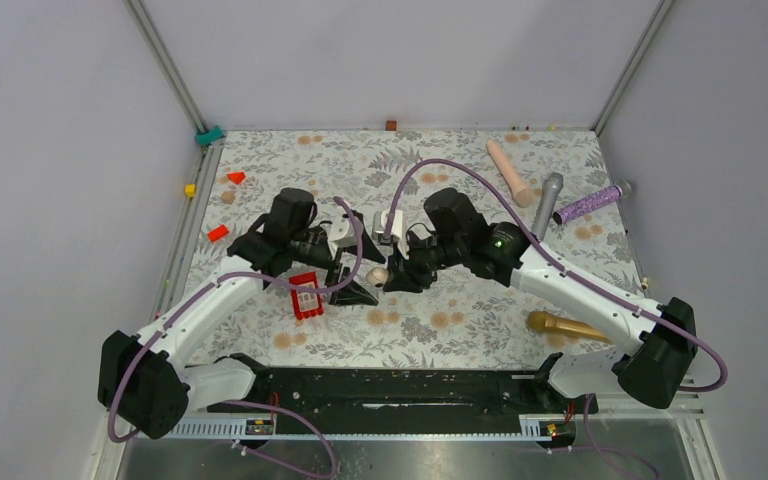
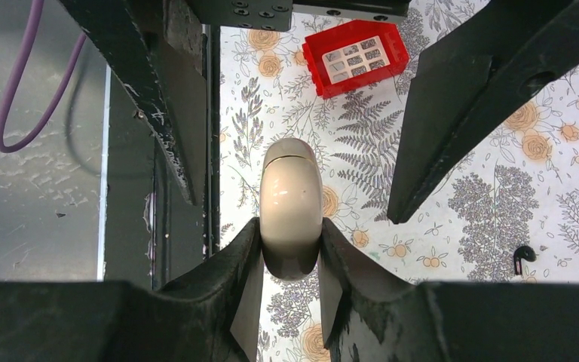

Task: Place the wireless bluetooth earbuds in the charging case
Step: Pass from the left arm to the right, then place the charging case with the earbuds at the center of the board.

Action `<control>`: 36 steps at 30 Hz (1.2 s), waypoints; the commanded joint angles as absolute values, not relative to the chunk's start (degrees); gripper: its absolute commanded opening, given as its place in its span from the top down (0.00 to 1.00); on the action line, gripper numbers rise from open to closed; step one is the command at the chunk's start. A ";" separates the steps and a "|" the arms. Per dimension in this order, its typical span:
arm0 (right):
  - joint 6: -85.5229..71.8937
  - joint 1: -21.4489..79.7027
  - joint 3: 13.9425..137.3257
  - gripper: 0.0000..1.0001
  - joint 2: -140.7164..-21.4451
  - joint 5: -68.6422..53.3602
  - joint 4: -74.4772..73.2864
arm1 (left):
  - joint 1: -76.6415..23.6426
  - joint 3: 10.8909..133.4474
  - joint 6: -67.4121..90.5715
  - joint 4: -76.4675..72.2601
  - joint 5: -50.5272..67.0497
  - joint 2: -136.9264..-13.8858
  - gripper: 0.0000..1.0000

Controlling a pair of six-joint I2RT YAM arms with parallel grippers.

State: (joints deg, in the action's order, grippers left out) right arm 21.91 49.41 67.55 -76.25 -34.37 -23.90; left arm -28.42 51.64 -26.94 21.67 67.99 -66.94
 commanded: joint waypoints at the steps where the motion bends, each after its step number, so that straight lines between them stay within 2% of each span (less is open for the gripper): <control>1: 23.08 49.76 69.78 0.86 -75.11 -33.66 -24.31 | -27.82 53.34 -27.15 19.42 65.80 -64.79 0.01; 9: 22.91 44.55 70.37 0.91 -74.64 -29.91 -24.95 | -18.49 54.37 -28.61 19.79 56.80 -58.76 0.02; 14: 22.84 33.76 70.23 0.96 -75.88 -29.92 -27.11 | -10.15 55.04 -36.06 26.52 52.05 -55.10 0.01; 18: 28.54 25.07 69.87 1.00 -77.96 -26.29 -33.01 | -3.51 53.26 -37.39 29.93 50.78 -54.05 0.01; 22: 33.88 17.77 64.35 1.00 -78.30 -22.26 -33.35 | -2.54 46.99 -36.53 30.27 47.51 -51.74 0.01; 27: 40.84 11.50 58.93 1.00 -81.38 -17.14 -33.37 | -2.55 37.63 -33.62 25.85 49.03 -43.23 0.01; 32: 45.68 9.17 57.41 1.00 -88.34 -12.04 -33.34 | -1.81 34.88 -33.11 24.33 48.16 -36.46 0.01; 36: 45.81 9.15 58.35 1.00 -92.90 -14.20 -35.01 | -1.04 34.75 -33.94 25.31 50.91 -37.64 0.01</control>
State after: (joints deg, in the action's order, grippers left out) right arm 42.70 9.21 57.41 -90.11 -14.15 -32.93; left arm -1.89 34.81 -33.98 27.88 48.64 -36.58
